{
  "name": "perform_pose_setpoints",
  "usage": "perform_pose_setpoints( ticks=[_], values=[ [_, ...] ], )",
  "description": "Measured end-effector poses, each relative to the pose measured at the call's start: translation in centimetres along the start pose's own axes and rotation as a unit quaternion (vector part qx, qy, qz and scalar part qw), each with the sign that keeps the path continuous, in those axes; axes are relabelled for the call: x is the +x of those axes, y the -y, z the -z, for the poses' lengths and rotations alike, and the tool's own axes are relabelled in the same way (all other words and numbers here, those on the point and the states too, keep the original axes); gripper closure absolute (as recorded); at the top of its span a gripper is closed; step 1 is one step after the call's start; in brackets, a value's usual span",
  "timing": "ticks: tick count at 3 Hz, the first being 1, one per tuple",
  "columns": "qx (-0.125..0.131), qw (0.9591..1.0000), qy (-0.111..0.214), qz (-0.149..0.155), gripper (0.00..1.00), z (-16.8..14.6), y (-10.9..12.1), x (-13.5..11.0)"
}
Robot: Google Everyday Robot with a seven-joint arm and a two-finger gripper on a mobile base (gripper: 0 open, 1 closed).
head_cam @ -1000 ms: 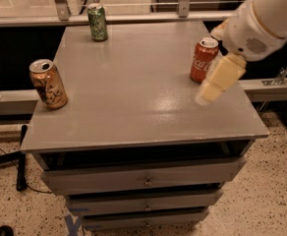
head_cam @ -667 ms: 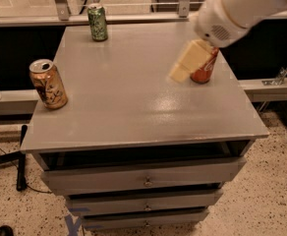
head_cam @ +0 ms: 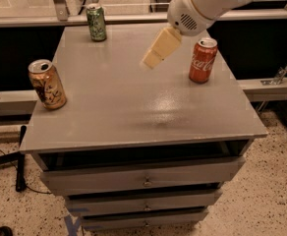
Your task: Pick green can
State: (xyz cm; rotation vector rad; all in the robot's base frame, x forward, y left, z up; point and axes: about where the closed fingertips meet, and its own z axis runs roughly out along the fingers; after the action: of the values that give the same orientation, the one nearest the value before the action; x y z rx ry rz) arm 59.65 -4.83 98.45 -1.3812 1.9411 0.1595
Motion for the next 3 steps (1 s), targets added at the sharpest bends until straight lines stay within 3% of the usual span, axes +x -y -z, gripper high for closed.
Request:
perform_pose_setpoints(
  ticks=[1, 2, 3],
  values=[
    [0.018, 0.9992, 0.033, -0.010, 0.00, -1.7, 2.1, -1.4],
    [0.051, 0.9942, 0.089, -0.032, 0.00, -6.1, 7.3, -4.2],
    [0.073, 0.9886, 0.122, -0.050, 0.00, -10.5, 11.6, -6.1]
  ],
)
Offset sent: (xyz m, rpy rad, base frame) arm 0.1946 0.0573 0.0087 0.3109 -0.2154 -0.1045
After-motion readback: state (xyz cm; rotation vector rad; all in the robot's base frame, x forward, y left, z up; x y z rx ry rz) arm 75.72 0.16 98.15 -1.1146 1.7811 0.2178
